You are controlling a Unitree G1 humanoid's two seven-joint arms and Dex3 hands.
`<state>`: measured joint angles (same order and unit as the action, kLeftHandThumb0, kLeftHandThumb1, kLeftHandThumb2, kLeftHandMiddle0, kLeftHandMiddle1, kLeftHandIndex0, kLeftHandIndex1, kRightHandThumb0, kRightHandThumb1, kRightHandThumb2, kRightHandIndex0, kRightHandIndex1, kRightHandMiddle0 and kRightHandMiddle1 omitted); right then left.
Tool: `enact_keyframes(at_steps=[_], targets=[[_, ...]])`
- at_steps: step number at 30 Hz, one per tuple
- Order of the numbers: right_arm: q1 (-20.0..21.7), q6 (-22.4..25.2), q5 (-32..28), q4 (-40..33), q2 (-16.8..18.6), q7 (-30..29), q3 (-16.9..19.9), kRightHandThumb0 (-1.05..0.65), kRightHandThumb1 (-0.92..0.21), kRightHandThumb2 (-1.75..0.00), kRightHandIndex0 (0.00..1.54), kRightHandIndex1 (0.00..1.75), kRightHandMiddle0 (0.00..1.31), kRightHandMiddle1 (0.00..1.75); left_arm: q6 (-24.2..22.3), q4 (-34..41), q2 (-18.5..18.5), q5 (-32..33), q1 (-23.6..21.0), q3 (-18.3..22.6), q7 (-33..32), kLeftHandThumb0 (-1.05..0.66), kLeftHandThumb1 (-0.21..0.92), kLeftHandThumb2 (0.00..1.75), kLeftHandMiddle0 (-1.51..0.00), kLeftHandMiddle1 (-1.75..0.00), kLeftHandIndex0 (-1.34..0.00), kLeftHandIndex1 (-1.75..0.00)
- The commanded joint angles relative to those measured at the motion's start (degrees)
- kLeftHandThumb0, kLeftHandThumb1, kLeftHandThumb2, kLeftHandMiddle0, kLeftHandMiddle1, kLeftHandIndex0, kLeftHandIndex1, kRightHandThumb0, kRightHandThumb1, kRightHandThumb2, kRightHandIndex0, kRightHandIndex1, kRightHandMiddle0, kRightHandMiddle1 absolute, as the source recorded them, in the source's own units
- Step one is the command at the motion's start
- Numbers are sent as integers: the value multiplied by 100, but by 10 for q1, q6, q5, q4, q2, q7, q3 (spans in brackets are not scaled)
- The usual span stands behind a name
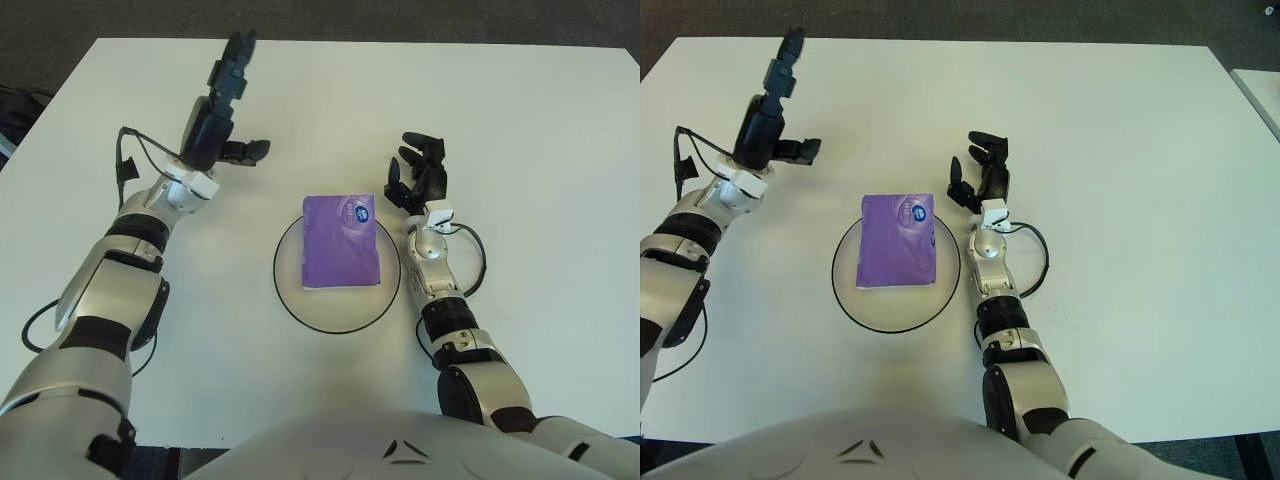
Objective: Put the tissue paper into the plate.
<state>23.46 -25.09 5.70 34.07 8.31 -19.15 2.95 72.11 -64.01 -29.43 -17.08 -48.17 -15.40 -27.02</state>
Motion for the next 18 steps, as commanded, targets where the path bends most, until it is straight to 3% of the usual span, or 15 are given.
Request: enact_keyframes(at_steps=[1,8,18], targets=[[-87,49,-12,52,-4,1,13,-33,-66,-90,40,93,7,124,-46,21,18,39,28,47,20,-105,92,86,-1,0,0,0],[-88,49,-11,52,-5,1,13,-34,-66,-89,40,94,8,124,-107,52,49,107,69,103,73,-101,92,89,0,0,0,0],[-91,43,-16,51,-6,5,16,-33,-65,-89,41,94,9,124,-157,59,93,208,87,174,174,-102,92,89,0,0,0,0]])
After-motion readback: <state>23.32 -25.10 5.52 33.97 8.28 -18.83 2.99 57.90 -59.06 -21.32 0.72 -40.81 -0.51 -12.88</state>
